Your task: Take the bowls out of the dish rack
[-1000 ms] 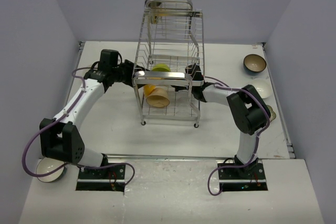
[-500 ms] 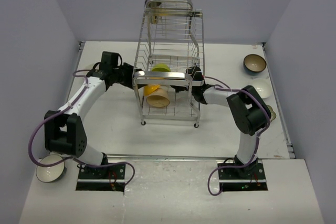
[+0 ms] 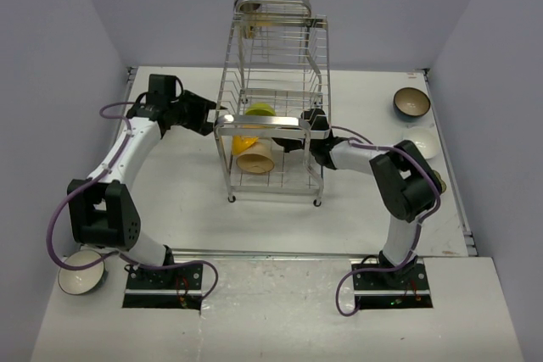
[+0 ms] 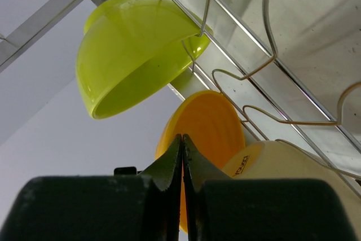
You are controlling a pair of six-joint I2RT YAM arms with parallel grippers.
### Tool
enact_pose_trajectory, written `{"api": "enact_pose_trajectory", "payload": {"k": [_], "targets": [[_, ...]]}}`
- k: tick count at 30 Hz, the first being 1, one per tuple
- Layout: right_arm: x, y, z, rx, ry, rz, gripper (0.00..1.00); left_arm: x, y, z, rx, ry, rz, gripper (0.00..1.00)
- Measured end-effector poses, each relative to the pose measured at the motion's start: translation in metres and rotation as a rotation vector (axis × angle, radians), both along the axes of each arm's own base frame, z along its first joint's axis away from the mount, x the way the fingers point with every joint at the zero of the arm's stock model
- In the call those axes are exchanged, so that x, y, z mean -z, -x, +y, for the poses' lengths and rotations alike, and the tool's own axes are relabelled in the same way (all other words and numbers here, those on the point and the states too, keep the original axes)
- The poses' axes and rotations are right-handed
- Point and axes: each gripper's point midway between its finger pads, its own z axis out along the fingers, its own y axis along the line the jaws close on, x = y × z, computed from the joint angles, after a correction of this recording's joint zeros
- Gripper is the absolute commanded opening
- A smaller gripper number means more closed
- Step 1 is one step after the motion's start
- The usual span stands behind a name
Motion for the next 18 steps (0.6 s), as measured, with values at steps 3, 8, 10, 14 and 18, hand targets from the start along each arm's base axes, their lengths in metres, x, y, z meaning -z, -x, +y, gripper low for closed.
{"api": "enact_pose_trajectory", "payload": {"k": [3,8,10,14,18], "targets": [[0.001,0.004,0.000,-0.009,0.001,0.015,0.00,0.003,-0.001,0.005,-0.002,-0.014,0.001,0.52],[0.000,0.011,-0.001,-0.025,-0.002,0.047,0.00,0.011,0.000,0.007,-0.002,-0.023,0.013,0.52],[-0.002,0.016,-0.001,-0.033,-0.009,0.053,0.00,0.014,0.001,0.007,0.002,-0.027,0.017,0.52],[-0.008,0.021,-0.009,-0.031,-0.022,0.067,0.00,0.017,0.001,0.010,0.000,-0.030,0.021,0.52],[-0.012,0.019,-0.029,-0.011,-0.035,0.086,0.00,0.017,0.000,0.013,-0.007,-0.031,0.018,0.52]]}}
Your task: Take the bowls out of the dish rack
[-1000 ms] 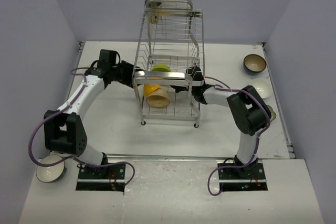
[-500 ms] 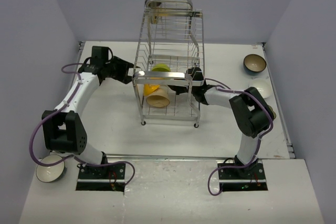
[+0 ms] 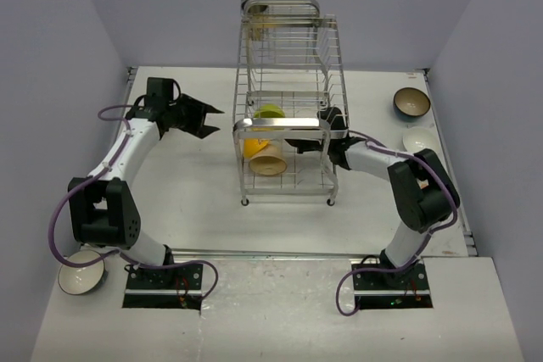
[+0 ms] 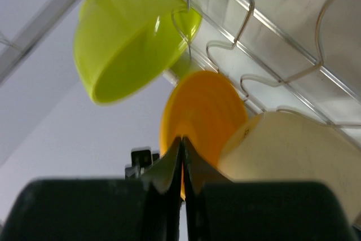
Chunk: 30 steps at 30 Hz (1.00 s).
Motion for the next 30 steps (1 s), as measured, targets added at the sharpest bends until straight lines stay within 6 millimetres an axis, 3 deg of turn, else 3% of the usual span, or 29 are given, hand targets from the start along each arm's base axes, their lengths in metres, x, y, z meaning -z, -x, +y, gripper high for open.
{"api": "enact_pose_trajectory", "payload": {"k": [6,9,17,24,30], "targets": [[-0.006,-0.004,-0.035,0.061,0.006,0.040,0.00,0.002,-0.001,0.006,-0.013,0.000,0.003,0.52],[-0.005,-0.008,-0.042,0.081,0.015,0.050,0.00,0.006,0.001,0.006,-0.013,0.002,0.014,0.52],[-0.006,-0.025,-0.039,0.091,0.023,0.055,0.00,0.006,0.000,0.005,-0.007,0.010,0.014,0.53],[0.017,-0.029,-0.029,0.048,-0.001,0.079,0.00,0.009,-0.001,0.006,-0.006,0.015,0.022,0.52],[0.000,-0.035,-0.021,0.025,-0.048,0.005,0.00,0.011,0.000,0.005,-0.001,0.020,0.025,0.52]]}}
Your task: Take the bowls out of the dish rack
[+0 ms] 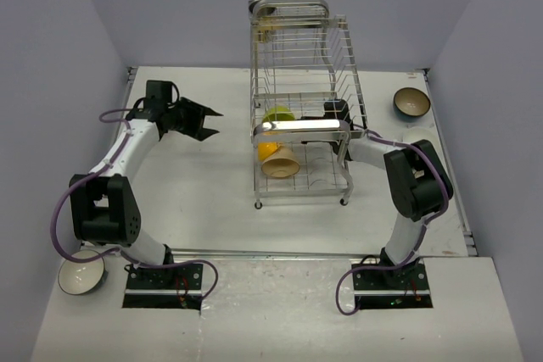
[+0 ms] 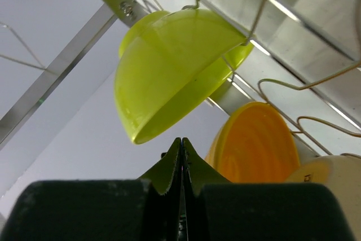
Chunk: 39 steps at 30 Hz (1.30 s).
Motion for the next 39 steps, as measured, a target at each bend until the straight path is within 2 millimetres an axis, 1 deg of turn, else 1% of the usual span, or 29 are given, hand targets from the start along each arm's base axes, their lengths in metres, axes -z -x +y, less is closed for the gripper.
{"api": "enact_pose_trajectory", "payload": {"k": [5,8,16,22,27,33,39], "targets": [[-0.012,-0.005,0.003,-0.004,-0.024,-0.054,0.00,0.005,0.003,-0.001,0.004,0.003,0.012,0.53],[-0.015,-0.006,0.002,-0.003,-0.028,-0.063,0.00,0.007,0.004,-0.001,0.009,0.001,0.011,0.53],[-0.030,-0.002,-0.007,-0.001,-0.051,-0.091,0.00,0.013,0.008,-0.002,0.023,0.007,0.022,0.53],[-0.032,-0.002,-0.013,-0.002,-0.068,-0.110,0.00,0.011,0.007,-0.003,0.028,0.013,0.013,0.53],[-0.030,-0.001,-0.020,0.002,-0.076,-0.115,0.00,0.017,0.010,-0.004,0.032,0.017,0.019,0.53],[-0.046,-0.002,-0.021,-0.034,-0.121,-0.170,0.00,0.022,0.014,-0.005,0.037,0.024,0.029,0.53],[-0.055,0.004,-0.015,-0.124,-0.137,-0.220,0.00,0.022,0.018,-0.007,0.044,0.033,0.028,0.53]]}}
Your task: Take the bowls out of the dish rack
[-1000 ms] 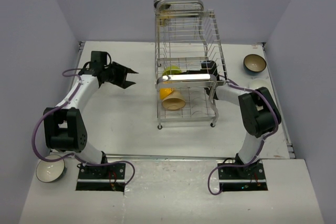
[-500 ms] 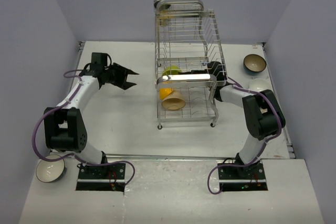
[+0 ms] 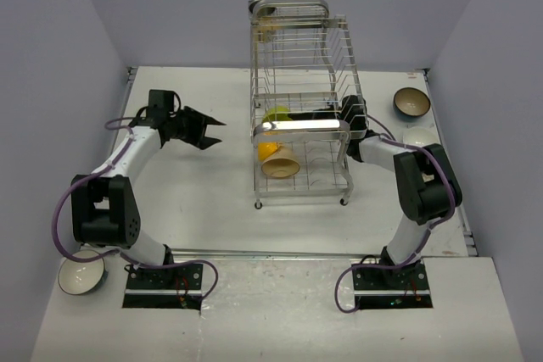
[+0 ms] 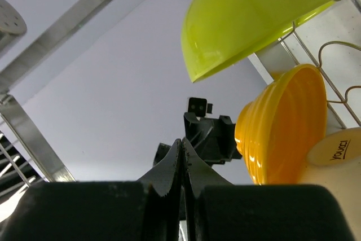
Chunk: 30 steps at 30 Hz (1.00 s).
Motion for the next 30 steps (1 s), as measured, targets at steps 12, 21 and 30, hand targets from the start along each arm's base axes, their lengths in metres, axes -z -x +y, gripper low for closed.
{"api": "enact_pose_trajectory", "payload": {"k": [12,21,30], "targets": [[0.019,0.018,-0.011,-0.168,0.144,-0.138,0.03,-0.003,-0.001,-0.002,0.008,0.011,-0.024,0.53],[0.034,0.032,-0.018,-0.272,0.240,-0.228,0.16,0.001,0.003,-0.004,0.018,0.025,-0.021,0.53],[0.031,0.046,-0.017,-0.328,0.251,-0.287,0.31,-0.002,0.002,-0.006,0.030,0.038,-0.031,0.53]]}}
